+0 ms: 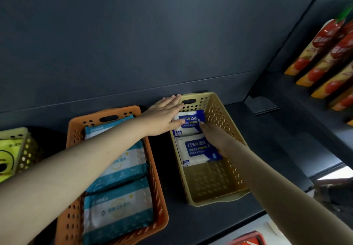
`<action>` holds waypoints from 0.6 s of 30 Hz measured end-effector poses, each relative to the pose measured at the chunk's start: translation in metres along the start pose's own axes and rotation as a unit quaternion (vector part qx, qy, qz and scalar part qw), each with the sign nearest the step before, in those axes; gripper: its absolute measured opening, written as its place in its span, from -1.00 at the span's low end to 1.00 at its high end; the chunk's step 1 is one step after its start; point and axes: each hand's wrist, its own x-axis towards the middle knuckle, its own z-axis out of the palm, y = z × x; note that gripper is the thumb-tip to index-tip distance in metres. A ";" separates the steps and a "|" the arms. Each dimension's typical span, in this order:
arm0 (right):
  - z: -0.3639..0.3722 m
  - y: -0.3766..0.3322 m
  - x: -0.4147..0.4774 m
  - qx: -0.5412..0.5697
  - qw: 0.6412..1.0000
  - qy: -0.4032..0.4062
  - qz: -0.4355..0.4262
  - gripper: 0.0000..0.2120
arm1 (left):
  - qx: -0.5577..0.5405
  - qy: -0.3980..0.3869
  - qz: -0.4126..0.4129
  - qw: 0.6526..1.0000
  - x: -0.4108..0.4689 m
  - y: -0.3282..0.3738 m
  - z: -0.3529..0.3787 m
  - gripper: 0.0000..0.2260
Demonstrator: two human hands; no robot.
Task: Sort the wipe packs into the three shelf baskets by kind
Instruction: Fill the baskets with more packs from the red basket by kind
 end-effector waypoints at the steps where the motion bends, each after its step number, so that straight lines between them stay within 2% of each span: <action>1: -0.002 -0.002 -0.001 -0.023 0.999 0.017 -0.025 -0.65 | 0.000 0.000 0.001 1.000 0.000 0.000 0.000 -0.41; 5: -0.020 -0.001 -0.016 -0.154 0.983 0.033 -0.096 -0.60 | 0.000 -0.002 -0.001 1.000 0.000 0.000 0.000 -0.40; 8: -0.019 0.012 -0.035 -0.341 0.925 0.055 -0.159 -0.45 | -0.003 0.000 0.000 1.000 -0.001 0.000 0.000 -0.40; 10: -0.013 0.022 -0.043 -0.354 0.917 0.069 -0.172 -0.44 | -0.005 0.001 0.000 1.000 -0.001 0.000 -0.001 -0.41; 14: -0.001 0.031 -0.038 -0.319 0.935 0.076 -0.137 -0.46 | -0.003 0.003 0.002 1.000 -0.002 0.002 -0.002 -0.42; 18: 0.005 0.028 -0.031 -0.307 0.937 0.089 -0.142 -0.48 | -0.006 0.004 0.001 1.000 -0.002 0.001 -0.001 -0.42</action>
